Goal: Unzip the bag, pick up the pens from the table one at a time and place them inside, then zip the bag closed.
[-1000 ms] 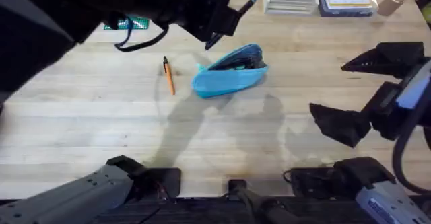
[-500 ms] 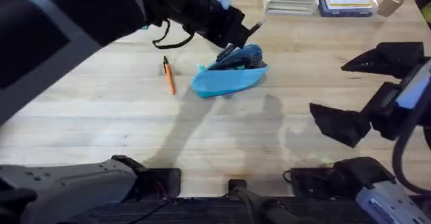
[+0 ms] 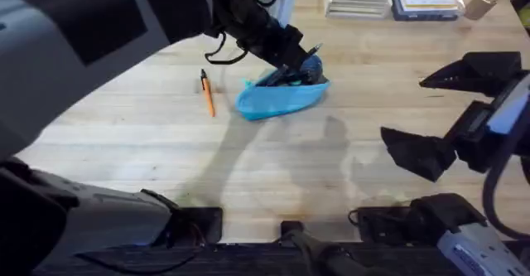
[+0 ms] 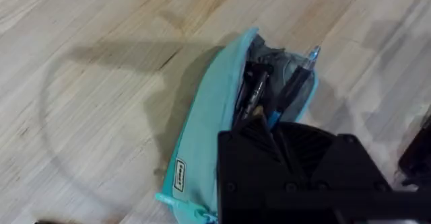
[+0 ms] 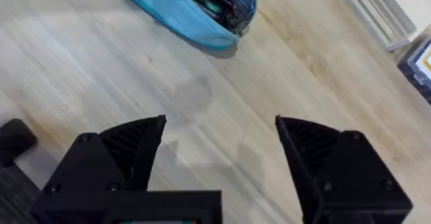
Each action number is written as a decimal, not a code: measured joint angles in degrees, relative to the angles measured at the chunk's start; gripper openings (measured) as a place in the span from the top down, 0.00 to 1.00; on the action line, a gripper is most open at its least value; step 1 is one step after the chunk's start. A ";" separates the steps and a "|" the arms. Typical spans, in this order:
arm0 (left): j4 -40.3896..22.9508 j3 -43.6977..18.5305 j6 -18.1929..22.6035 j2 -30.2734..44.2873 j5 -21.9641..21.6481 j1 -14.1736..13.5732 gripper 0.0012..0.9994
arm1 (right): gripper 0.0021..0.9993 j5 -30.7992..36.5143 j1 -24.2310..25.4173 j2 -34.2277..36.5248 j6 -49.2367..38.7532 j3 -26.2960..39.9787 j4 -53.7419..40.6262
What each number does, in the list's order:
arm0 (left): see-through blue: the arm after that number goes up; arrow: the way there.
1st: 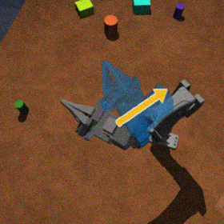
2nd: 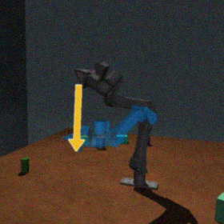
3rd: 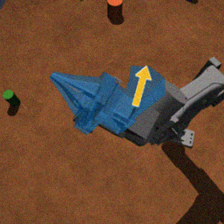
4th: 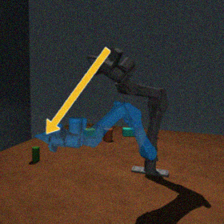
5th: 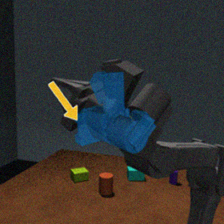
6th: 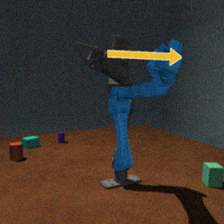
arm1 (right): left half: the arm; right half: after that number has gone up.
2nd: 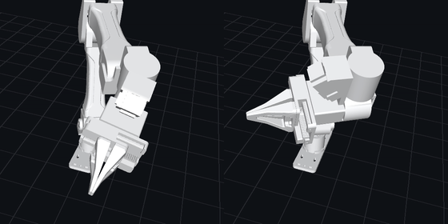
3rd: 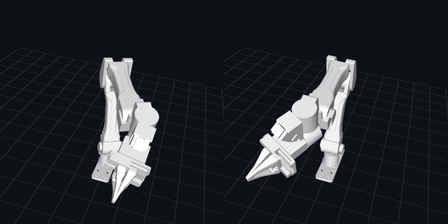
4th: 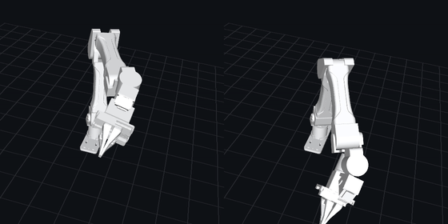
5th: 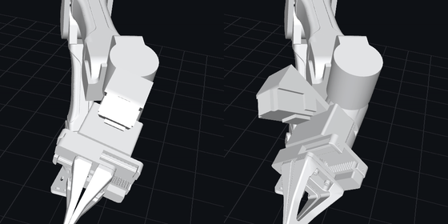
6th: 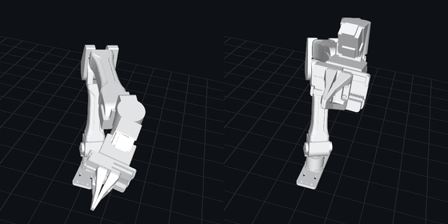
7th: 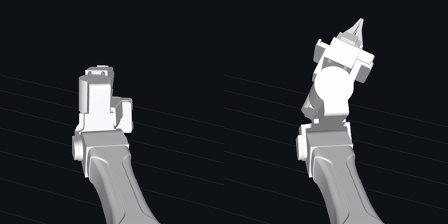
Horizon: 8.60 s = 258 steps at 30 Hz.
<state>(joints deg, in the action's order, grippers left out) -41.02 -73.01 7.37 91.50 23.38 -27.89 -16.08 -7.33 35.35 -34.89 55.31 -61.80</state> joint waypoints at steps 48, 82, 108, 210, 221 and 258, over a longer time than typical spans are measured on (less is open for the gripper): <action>-4.83 -0.61 4.65 1.77 -2.62 -0.21 0.00 | 0.00 0.00 0.00 -0.01 0.02 0.00 0.00; -28.78 -7.08 -21.28 -24.45 -36.36 2.47 0.01 | 0.00 0.00 0.00 0.00 0.02 0.00 0.00; -22.89 10.23 -46.83 -23.94 -36.44 7.96 0.01 | 0.00 0.00 0.00 0.00 0.02 0.00 0.00; -7.47 10.08 -38.60 7.13 -29.67 17.54 0.96 | 0.00 0.00 0.00 0.00 0.02 0.00 0.00; -7.14 10.08 -35.59 -4.28 -31.89 17.54 0.96 | 0.00 0.00 0.00 0.00 0.02 0.00 0.00; 6.64 10.08 -2.24 -25.50 -0.24 8.96 0.96 | 0.00 0.00 0.00 0.00 0.02 0.00 0.00</action>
<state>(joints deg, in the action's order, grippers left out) -34.38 -62.94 5.13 66.00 23.14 -18.93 -16.08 -7.33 35.35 -34.87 55.31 -61.80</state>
